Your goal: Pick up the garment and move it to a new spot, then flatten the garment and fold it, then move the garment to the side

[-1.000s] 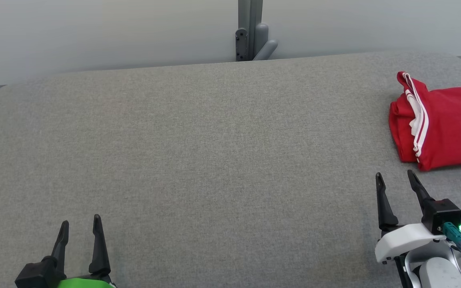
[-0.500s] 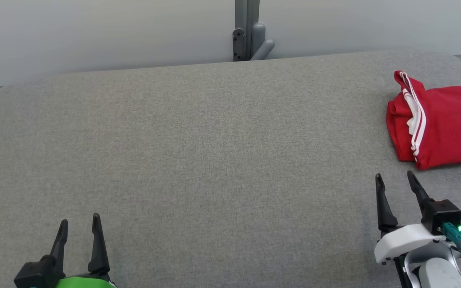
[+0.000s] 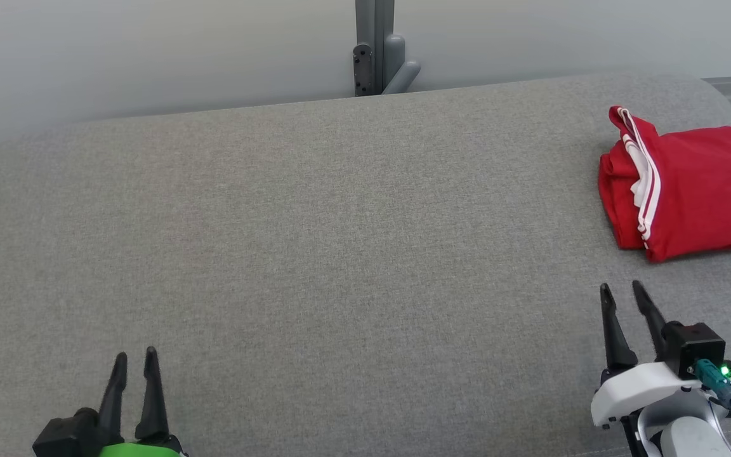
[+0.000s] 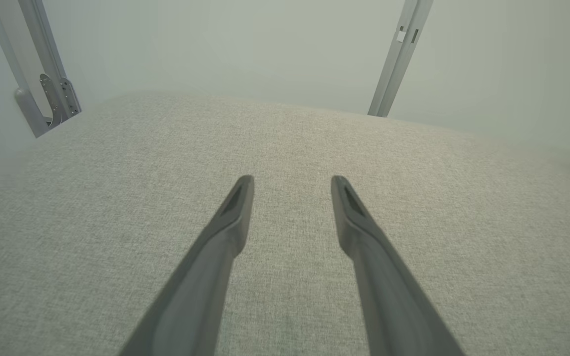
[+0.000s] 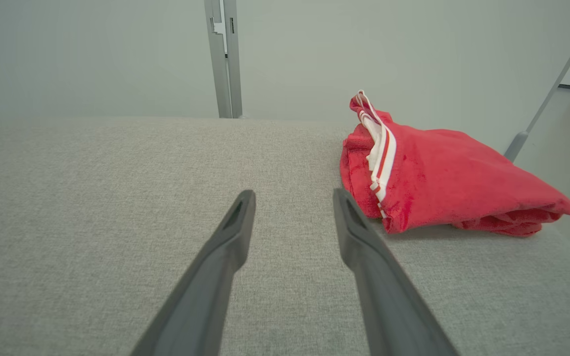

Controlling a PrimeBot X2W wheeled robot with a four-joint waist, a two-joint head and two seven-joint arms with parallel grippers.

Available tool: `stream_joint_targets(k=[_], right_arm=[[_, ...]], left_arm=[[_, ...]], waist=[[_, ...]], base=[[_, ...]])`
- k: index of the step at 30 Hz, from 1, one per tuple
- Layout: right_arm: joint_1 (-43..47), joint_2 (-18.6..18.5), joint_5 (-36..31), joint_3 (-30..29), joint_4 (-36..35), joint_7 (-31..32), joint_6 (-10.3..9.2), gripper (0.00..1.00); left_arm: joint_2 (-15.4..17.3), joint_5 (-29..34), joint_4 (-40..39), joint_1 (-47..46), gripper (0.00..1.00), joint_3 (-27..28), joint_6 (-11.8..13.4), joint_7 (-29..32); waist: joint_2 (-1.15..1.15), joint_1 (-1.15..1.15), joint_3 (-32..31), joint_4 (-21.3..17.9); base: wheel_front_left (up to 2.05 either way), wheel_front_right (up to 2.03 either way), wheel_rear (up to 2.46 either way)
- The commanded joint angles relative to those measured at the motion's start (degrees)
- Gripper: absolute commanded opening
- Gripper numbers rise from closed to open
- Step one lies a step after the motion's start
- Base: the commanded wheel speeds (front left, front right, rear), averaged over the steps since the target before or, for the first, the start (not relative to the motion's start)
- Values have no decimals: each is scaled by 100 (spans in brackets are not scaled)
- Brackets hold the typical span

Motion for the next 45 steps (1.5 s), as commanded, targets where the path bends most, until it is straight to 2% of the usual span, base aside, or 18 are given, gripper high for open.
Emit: stream_joint_targets(k=[1,4,39,45], right_arm=[[0,8,20,-12,35,12,0,0],[63,42,113,-32,181,76,0,0],[-35,5,4053,-44,-41,957,-3,0],[-51,0,4570,-50,-67,1077,-3,0]], left_arm=[[-4,-19,27,0,0,3,0,17],[-22,-104,167,25,0,0,-1,59],[4,-3395,187,-466,0,87,-49,932],[8,-3830,191,-529,0,99,-57,1048]], waist=[[0,0,0,1],[0,0,-3,1],[9,0,-105,49],[10,0,-122,57]], base=[[0,0,0],[0,0,0],[0,0,0],[0,0,0]])
